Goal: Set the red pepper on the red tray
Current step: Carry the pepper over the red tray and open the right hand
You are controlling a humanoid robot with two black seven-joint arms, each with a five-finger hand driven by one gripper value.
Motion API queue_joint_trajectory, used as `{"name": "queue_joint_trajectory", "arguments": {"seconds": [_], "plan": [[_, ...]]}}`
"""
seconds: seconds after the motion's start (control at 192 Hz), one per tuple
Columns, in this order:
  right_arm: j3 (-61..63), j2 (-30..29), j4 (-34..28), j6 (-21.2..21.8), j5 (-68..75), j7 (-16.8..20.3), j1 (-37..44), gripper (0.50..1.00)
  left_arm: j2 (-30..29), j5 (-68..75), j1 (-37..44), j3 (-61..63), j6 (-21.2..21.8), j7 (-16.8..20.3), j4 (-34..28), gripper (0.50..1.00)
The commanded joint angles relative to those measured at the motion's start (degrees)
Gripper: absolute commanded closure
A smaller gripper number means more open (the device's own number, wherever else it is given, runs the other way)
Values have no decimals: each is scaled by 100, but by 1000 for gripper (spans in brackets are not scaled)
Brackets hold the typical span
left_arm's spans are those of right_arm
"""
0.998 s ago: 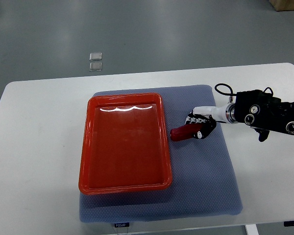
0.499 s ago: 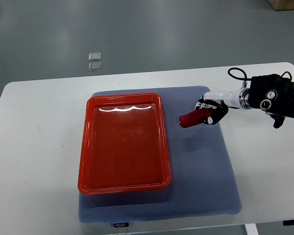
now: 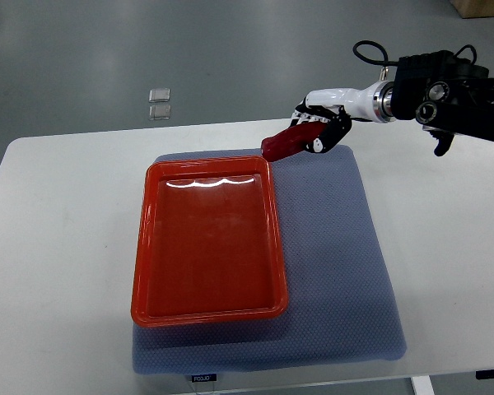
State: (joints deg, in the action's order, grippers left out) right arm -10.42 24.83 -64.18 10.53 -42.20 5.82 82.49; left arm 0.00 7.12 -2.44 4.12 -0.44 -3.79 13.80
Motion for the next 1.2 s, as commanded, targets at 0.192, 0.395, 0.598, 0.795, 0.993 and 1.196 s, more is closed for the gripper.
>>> {"name": "queue_joint_trajectory", "arguments": {"seconds": [0.192,0.395,0.598,0.795,0.993,1.196], "plan": [[-154,-1613,582,-446,-34,-46,-259,1000,0,0,-11,10,0,-34,61,500],[-154,-2483,986,-508,-52,-54,-444,1000,0,9,-20,10,0,-34,61,500],[-154,-2483,1241,-552,-157,-72,-874,1000,0,0,-20,10,0,-43,61,500],[-154,-2483,1311,-754,-175,-72,-1103,989,0,0,-20,19,0,-43,61,500],[-127,-2483,1311,-754,-87,-81,-1121,885,0,0,-20,19,0,-43,52,500],[-101,-2483,1311,-754,-52,-160,-1129,787,0,0,-20,10,0,-43,26,500]]}}
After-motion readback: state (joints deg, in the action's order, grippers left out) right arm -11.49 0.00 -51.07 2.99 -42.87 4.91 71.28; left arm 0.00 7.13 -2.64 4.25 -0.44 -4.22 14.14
